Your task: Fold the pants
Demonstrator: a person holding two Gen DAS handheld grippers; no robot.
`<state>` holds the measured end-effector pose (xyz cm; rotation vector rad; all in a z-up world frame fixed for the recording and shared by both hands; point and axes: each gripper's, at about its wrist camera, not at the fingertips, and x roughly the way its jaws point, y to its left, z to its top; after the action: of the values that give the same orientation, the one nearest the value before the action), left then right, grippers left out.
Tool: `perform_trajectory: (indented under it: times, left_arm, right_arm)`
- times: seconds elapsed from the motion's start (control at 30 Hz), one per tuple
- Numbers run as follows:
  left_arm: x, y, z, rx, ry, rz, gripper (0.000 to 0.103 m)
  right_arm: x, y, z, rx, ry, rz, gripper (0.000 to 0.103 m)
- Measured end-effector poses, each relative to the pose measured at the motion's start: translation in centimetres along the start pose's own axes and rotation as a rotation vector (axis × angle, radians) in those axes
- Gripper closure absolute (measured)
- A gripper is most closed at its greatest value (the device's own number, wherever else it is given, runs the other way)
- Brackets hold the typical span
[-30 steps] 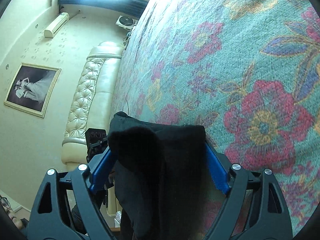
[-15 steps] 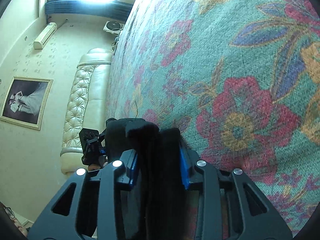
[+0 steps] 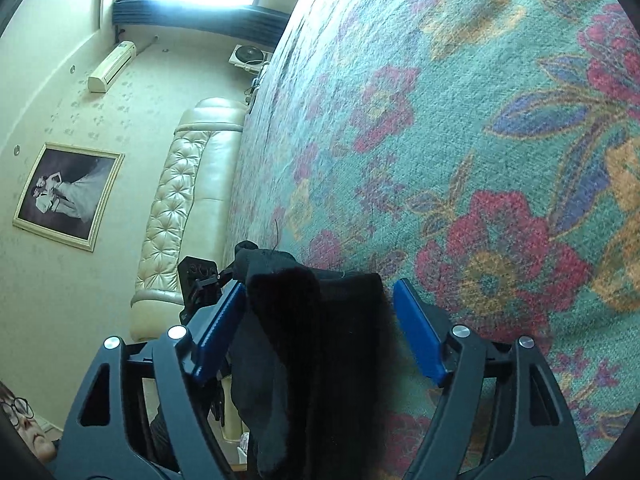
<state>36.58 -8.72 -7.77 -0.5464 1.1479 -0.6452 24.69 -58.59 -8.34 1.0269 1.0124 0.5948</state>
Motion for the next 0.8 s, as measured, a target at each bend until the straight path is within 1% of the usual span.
perform_trajectory:
  times: [0.13,0.2,0.27,0.3,0.37,0.47,0.57,0.67,0.7,0.73,0.77,0.8]
  left_arm:
    - [0.2,-0.2,0.3,0.006,0.001,-0.006,0.018]
    - [0.3,-0.5,0.3,0.022,0.002,0.005,0.016]
    - [0.4,-0.8,0.2,0.044,0.004,0.019,0.016]
    - [0.4,-0.9,0.1,0.052,0.005,0.025,0.015]
    - [0.4,-0.9,0.1,0.063,0.004,0.028,0.015]
    - [0.4,-0.9,0.0,0.077,0.002,0.028,0.014]
    - [0.4,-1.1,-0.2,0.097,-0.002,0.035,0.013]
    - [0.5,-1.2,-0.4,0.114,-0.010,0.047,0.013]
    - [0.5,-1.3,-0.5,0.122,-0.010,0.055,0.013]
    - [0.5,-1.5,-0.6,0.132,-0.010,0.063,0.013]
    - [0.4,-1.8,-0.6,0.143,-0.011,0.071,0.013]
    - [0.3,-2.0,-0.7,0.152,-0.010,0.078,0.013]
  right_arm:
    - [1.6,1.1,0.8,-0.016,0.034,-0.020,0.021]
    - [2.2,1.4,1.0,-0.027,0.042,-0.038,0.023]
    - [2.6,1.3,1.2,-0.022,0.048,-0.055,0.041]
    - [2.7,1.1,1.1,-0.011,0.047,-0.057,0.045]
    - [2.7,0.4,1.2,0.009,0.047,-0.053,0.062]
    - [2.6,-0.6,1.1,0.009,0.030,-0.061,0.071]
    - [2.7,-0.8,1.0,0.001,0.029,-0.065,0.074]
    - [2.7,-1.3,0.7,0.018,0.016,-0.049,0.074]
    - [2.7,-1.2,0.7,0.015,0.016,-0.047,0.072]
    - [2.6,-1.1,0.7,0.015,0.017,-0.035,0.066]
    - [2.5,-0.9,0.7,0.024,0.016,-0.015,0.059]
    - [2.4,-0.7,0.5,0.033,0.013,0.010,0.054]
